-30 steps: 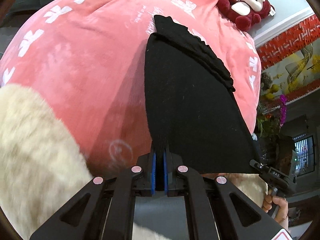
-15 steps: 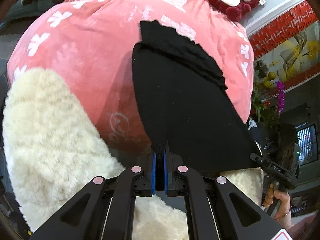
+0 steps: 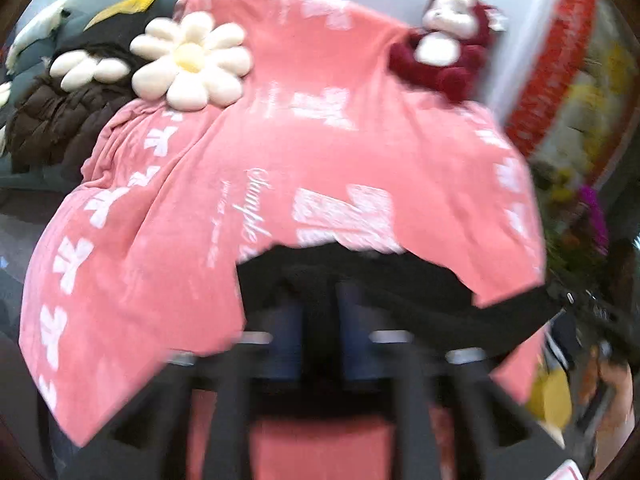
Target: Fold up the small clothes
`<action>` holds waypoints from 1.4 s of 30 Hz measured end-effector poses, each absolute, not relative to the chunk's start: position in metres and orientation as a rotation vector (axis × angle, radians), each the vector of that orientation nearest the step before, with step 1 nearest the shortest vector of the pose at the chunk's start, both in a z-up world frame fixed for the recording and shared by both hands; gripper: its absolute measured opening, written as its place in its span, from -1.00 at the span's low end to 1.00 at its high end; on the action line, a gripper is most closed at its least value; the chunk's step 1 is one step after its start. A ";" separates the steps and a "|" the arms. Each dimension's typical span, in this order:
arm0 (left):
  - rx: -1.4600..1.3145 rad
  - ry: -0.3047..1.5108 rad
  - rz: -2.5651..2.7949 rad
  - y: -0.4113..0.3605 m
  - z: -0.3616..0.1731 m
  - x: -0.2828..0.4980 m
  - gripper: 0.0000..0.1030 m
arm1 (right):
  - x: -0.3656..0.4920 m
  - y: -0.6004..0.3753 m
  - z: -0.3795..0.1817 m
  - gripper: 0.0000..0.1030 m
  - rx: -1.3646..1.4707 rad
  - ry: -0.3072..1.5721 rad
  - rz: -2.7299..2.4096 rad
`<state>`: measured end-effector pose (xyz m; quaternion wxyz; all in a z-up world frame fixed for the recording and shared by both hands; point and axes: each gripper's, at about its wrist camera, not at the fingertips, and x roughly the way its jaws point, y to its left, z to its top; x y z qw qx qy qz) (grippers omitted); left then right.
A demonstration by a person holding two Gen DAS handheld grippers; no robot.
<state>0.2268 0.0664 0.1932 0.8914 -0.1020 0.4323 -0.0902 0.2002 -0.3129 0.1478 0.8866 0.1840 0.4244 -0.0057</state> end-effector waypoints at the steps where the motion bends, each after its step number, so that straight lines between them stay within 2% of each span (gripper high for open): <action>1: -0.203 0.901 -0.106 0.066 0.180 0.246 0.40 | 0.208 -0.312 0.136 -0.47 0.395 0.896 -0.024; 4: -0.196 0.945 -0.021 0.073 0.155 0.264 0.39 | 0.191 -0.307 0.115 -0.47 0.447 0.904 0.036; 7: -0.219 0.969 -0.058 0.086 0.132 0.245 0.40 | 0.165 -0.295 0.087 -0.47 0.337 0.957 0.054; 11: -0.079 1.004 -0.039 0.078 0.102 0.233 0.40 | 0.163 -0.309 0.057 -0.47 0.335 1.028 0.018; 13: -0.073 1.027 -0.030 0.078 0.089 0.237 0.40 | 0.174 -0.321 0.051 -0.47 0.381 1.034 0.003; 16: -0.161 1.064 -0.027 0.086 0.078 0.253 0.40 | 0.197 -0.329 0.051 -0.24 0.401 1.025 -0.004; 18: -0.202 1.066 -0.015 0.091 0.075 0.266 0.40 | 0.213 -0.333 0.050 -0.18 0.400 1.018 -0.002; 24: -0.188 1.088 -0.014 0.087 0.061 0.307 0.40 | 0.272 -0.338 0.027 -0.17 0.369 1.071 -0.033; 25: -0.181 1.088 -0.022 0.085 0.056 0.313 0.36 | 0.281 -0.337 0.018 -0.23 0.376 1.097 -0.015; 26: -0.171 1.091 -0.038 0.083 0.051 0.318 0.21 | 0.286 -0.336 0.012 -0.74 0.373 1.118 0.008; 27: -0.145 1.109 -0.040 0.081 0.045 0.323 -0.44 | 0.290 -0.333 0.011 -0.96 0.349 1.127 0.011; 28: -0.120 1.135 -0.031 0.080 0.039 0.327 -0.87 | 0.288 -0.333 0.019 -0.95 0.336 1.085 -0.006; 29: -0.116 1.152 -0.018 0.082 0.035 0.329 -0.90 | 0.286 -0.336 0.026 -0.95 0.350 1.048 -0.011; 31: -0.120 1.164 0.029 0.089 0.027 0.330 -0.86 | 0.283 -0.349 0.026 -0.93 0.380 1.006 -0.064; 34: -0.098 1.201 0.097 0.098 0.011 0.329 -0.78 | 0.287 -0.365 -0.010 -0.85 0.389 1.147 -0.153; 36: -0.145 1.186 0.084 0.104 0.018 0.321 -0.72 | 0.272 -0.368 0.006 -0.84 0.443 1.064 -0.150; 39: -0.233 1.145 0.048 0.115 0.036 0.298 -0.03 | 0.239 -0.355 0.032 -0.75 0.417 0.994 -0.099; 40: -0.262 1.119 0.025 0.118 0.043 0.286 0.11 | 0.228 -0.349 0.034 -0.55 0.407 0.994 -0.084; 42: -0.286 1.112 -0.014 0.120 0.049 0.263 0.27 | 0.198 -0.341 0.028 -0.17 0.395 1.030 -0.074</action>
